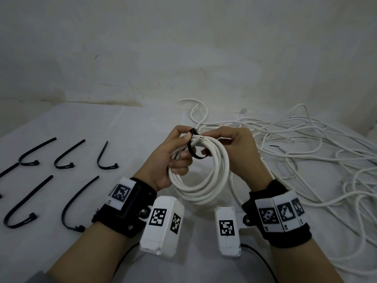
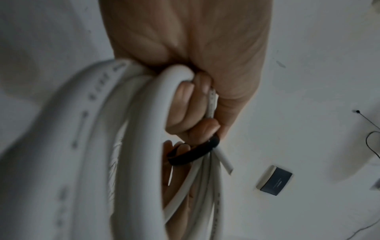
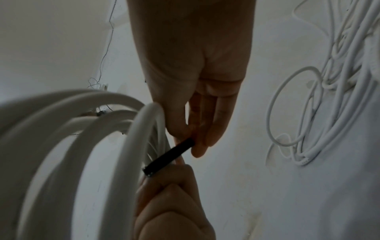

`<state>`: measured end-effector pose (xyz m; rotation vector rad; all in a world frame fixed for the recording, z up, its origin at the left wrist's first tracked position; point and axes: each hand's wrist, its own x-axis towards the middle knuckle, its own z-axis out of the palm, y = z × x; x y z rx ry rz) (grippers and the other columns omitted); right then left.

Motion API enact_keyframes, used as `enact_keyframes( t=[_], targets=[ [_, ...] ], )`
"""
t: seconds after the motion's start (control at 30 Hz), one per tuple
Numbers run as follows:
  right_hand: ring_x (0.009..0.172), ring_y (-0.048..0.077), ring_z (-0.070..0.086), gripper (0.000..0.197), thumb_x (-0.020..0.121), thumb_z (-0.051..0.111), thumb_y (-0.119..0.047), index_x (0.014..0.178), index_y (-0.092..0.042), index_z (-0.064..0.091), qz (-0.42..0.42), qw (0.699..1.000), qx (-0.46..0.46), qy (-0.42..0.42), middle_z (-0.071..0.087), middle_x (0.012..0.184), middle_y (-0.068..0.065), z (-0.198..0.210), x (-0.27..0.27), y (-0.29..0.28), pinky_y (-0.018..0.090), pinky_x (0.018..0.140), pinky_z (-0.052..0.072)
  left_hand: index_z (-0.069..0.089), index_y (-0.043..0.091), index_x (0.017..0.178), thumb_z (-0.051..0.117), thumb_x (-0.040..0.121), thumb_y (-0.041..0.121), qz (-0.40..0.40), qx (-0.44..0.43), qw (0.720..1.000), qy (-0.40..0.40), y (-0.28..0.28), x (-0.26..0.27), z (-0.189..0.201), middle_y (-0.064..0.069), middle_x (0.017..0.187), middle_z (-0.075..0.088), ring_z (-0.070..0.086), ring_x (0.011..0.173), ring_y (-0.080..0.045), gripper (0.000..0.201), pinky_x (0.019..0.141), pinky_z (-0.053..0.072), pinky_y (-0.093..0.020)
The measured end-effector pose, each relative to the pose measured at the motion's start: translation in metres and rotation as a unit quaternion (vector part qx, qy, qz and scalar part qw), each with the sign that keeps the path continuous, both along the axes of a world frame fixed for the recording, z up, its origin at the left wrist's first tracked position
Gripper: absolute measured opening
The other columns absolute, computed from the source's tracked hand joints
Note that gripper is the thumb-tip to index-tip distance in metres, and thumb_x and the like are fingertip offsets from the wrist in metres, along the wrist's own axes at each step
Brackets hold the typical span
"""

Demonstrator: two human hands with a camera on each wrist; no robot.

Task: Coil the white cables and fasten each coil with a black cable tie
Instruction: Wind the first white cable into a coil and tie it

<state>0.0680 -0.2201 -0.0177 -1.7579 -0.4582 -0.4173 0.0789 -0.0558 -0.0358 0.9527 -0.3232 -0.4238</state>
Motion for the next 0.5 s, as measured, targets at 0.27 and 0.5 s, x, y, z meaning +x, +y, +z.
enact_keyframes(
  t=[0.27, 0.5],
  targets=[
    [0.071, 0.024, 0.069, 0.034, 0.074, 0.077, -0.002, 0.076, -0.036, 0.077, -0.011, 1.0, -0.01, -0.009, 0.072, 0.072, -0.002, 0.0007, -0.0016, -0.0004, 0.049, 0.072, 0.057, 0.052, 0.024, 0.088, 0.053, 0.082, 0.024, 0.004, -0.009, 1.0, 0.011, -0.0007, 0.0001, -0.0014, 0.002, 0.05, 0.038, 0.025, 0.029, 0.002, 0.006, 0.029, 0.021, -0.007],
    [0.064, 0.012, 0.068, 0.017, 0.07, 0.08, 0.003, 0.076, -0.01, 0.072, -0.026, 1.0, 0.006, 0.01, 0.071, 0.067, -0.001, 0.0043, -0.0038, -0.003, 0.022, 0.062, 0.056, 0.052, 0.024, 0.065, 0.061, 0.078, 0.025, -0.041, -0.017, 0.997, 0.067, -0.0052, 0.0028, -0.0066, 0.003, 0.046, 0.038, 0.026, 0.026, 0.002, 0.017, 0.029, 0.018, -0.007]
  ],
)
